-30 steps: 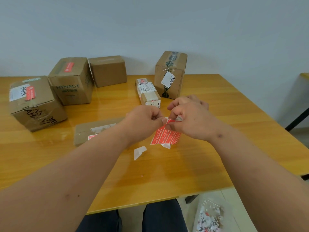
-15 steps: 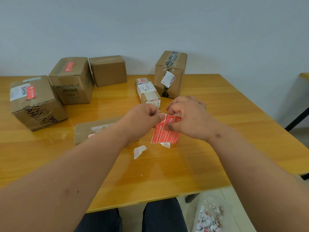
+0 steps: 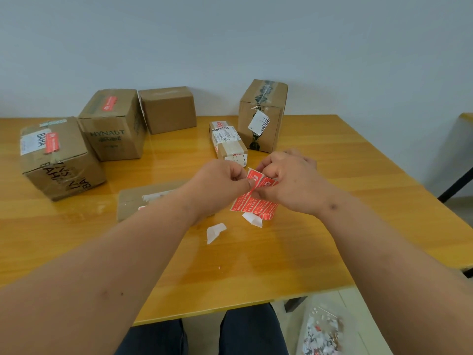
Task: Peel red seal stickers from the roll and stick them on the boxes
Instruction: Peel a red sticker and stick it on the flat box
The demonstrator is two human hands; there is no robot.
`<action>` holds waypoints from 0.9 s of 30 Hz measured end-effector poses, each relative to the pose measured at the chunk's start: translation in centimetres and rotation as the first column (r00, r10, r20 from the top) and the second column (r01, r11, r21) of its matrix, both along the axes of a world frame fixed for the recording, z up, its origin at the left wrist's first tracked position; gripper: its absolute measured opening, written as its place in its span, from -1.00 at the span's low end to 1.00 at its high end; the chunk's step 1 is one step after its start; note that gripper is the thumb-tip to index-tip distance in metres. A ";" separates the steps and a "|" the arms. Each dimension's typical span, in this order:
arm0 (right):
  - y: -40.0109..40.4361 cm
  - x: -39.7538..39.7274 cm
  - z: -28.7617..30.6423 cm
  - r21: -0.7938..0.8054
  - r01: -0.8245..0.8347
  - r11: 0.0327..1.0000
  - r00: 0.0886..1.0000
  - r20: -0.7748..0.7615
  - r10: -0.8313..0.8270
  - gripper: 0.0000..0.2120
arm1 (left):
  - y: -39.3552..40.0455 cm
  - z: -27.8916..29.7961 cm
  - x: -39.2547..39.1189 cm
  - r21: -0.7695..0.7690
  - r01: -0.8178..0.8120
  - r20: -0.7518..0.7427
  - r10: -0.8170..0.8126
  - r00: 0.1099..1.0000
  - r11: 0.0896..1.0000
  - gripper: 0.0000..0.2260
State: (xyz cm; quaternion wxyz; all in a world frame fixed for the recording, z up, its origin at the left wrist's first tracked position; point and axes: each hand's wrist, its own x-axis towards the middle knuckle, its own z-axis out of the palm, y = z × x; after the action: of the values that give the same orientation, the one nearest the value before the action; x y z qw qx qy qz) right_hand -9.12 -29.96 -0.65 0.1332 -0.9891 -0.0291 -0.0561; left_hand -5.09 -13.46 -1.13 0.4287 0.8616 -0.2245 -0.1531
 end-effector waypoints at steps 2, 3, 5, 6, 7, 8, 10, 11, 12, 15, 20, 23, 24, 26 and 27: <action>0.1 -0.1 -0.1 0.002 0.004 1.000 1.000 0.019 -0.004 -0.93 | -0.1 -0.2 0.0 -0.019 -0.024 -0.012 0.024 1.000 1.000 -0.78; 0.1 -0.1 -0.2 0.002 0.004 1.000 0.999 0.035 -0.004 -0.93 | -0.2 -0.3 0.0 -0.030 -0.038 -0.022 0.037 0.999 0.999 -0.78; 0.2 -0.2 -0.3 -0.005 0.005 1.000 0.998 0.061 -0.004 -0.89 | -0.3 -0.5 -0.1 -0.055 -0.067 -0.046 0.064 0.997 0.996 -0.78; 0.3 -0.3 -0.4 -0.007 0.004 1.000 0.997 0.072 -0.003 -0.88 | -0.4 -0.6 -0.1 -0.066 -0.081 -0.060 0.077 0.995 0.995 -0.78; 0.3 -0.4 -0.4 -0.006 0.001 1.000 0.997 0.082 -0.001 -0.87 | -0.4 -0.7 -0.1 -0.075 -0.092 -0.072 0.087 0.994 0.993 -0.78; 0.4 -0.5 -0.5 -0.005 -0.001 1.000 0.996 0.092 0.002 -0.87 | -0.4 -0.7 -0.1 -0.080 -0.097 -0.080 0.091 0.993 0.992 -0.78; 0.3 -0.6 -0.6 0.004 -0.007 1.000 0.994 0.112 0.006 -0.84 | -0.4 -0.7 -0.1 -0.084 -0.096 -0.090 0.088 0.992 0.992 -0.78; 0.2 -0.7 -0.6 0.017 -0.005 1.000 0.993 0.114 0.003 -0.82 | -0.4 -0.7 -0.1 -0.086 -0.092 -0.096 0.083 0.992 0.992 -0.78; 0.2 -0.7 -0.6 0.034 0.001 0.999 0.994 0.105 -0.004 -0.81 | -0.3 -0.7 -0.1 -0.086 -0.085 -0.101 0.076 0.992 0.993 -0.78; 0.0 -0.5 -0.4 0.041 0.036 0.999 0.998 0.041 -0.038 -0.81 | -0.2 -0.5 -0.3 -0.102 -0.068 -0.113 0.056 0.992 0.992 -0.78; 0.1 -0.3 -0.3 0.047 0.038 0.998 0.999 0.018 -0.039 -0.86 | 0.3 -0.3 -0.3 -0.072 -0.024 -0.098 0.017 0.995 0.997 -0.81; 0.2 -0.4 -0.4 0.051 0.026 0.998 0.999 0.023 -0.027 -0.88 | 0.5 -0.2 -0.3 -0.029 0.004 -0.073 -0.006 0.997 1.000 -0.84; 0.2 -0.4 -0.4 0.051 0.025 0.998 0.999 0.024 -0.026 -0.89 | 0.4 -0.1 -0.3 -0.015 0.010 -0.058 -0.011 0.998 1.000 -0.84; 0.2 -0.3 -0.6 0.044 0.023 0.999 0.999 0.028 -0.024 -0.89 | 0.3 0.0 -0.3 0.018 0.023 -0.020 -0.023 1.000 1.000 -0.84; 0.2 -0.3 -0.6 0.043 0.020 0.999 0.999 0.033 -0.021 -0.89 | 0.3 0.0 -0.4 0.037 0.026 -0.002 -0.026 1.000 0.999 -0.83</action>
State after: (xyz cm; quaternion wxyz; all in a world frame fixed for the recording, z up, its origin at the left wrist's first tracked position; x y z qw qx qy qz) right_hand -9.39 -29.73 -1.30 0.1532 -0.9852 -0.0200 -0.0744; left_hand -5.45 -13.15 -1.09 0.4107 0.8663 -0.2328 -0.1633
